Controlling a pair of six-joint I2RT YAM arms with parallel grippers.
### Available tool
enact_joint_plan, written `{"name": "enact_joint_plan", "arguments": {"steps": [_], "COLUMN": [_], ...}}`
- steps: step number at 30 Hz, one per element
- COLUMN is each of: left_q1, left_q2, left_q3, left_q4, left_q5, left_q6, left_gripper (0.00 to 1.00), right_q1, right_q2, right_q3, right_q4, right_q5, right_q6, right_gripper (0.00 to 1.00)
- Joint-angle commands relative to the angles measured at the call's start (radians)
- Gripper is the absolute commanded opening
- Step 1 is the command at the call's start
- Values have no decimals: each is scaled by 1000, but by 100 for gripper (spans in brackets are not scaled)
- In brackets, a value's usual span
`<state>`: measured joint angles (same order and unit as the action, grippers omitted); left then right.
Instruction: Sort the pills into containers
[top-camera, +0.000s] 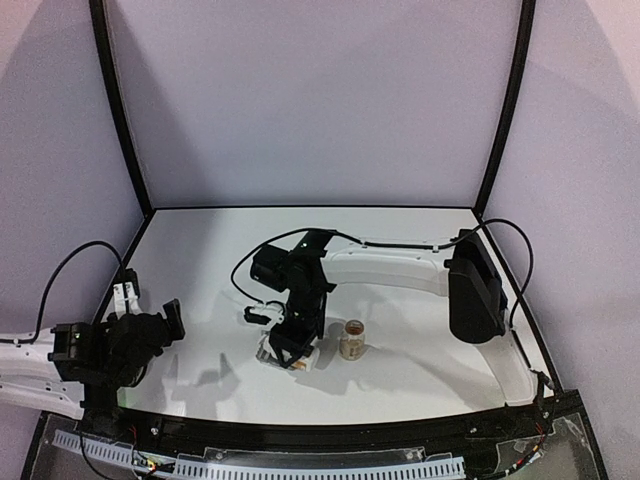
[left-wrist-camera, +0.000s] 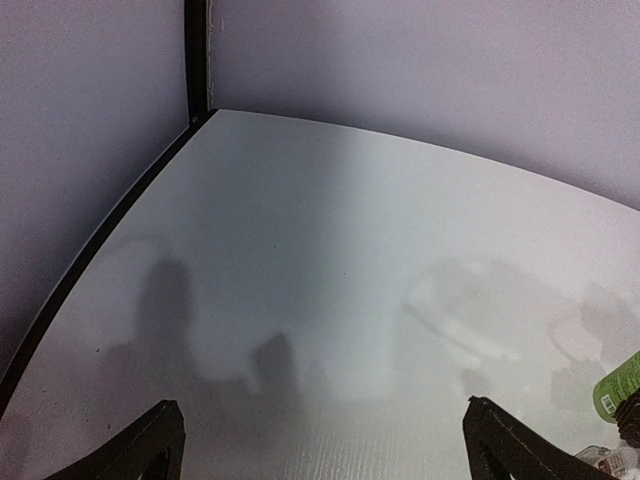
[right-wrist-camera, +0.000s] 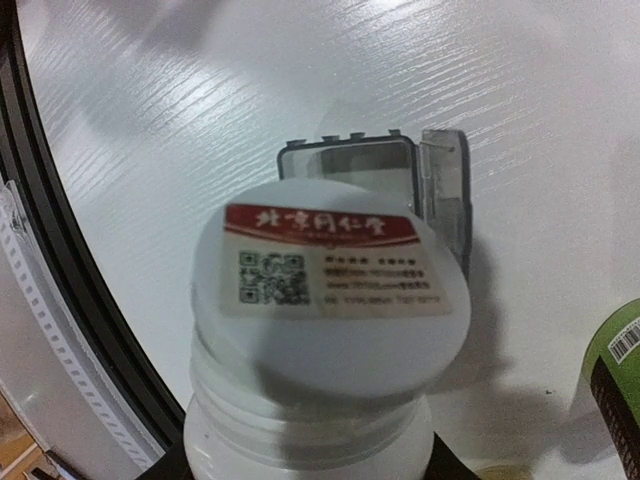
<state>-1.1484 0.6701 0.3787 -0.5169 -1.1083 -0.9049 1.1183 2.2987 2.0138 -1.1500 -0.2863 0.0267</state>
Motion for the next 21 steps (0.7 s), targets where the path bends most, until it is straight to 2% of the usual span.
{"name": "enact_joint_plan", "arguments": {"steps": [1, 21], "left_q1": [-3, -2], "left_q2": [0, 24], "left_q3": [35, 34], "left_q4": [-77, -75], "left_q5": [-20, -26], "left_q6": [-36, -40], "left_gripper": [99, 99], "right_q1": [6, 24], "right_q2": [38, 126], "right_q3": [61, 240], "right_q4": [-46, -197], "right_q5": [26, 139], "right_q6": [-16, -14], "right_gripper": [0, 0]}}
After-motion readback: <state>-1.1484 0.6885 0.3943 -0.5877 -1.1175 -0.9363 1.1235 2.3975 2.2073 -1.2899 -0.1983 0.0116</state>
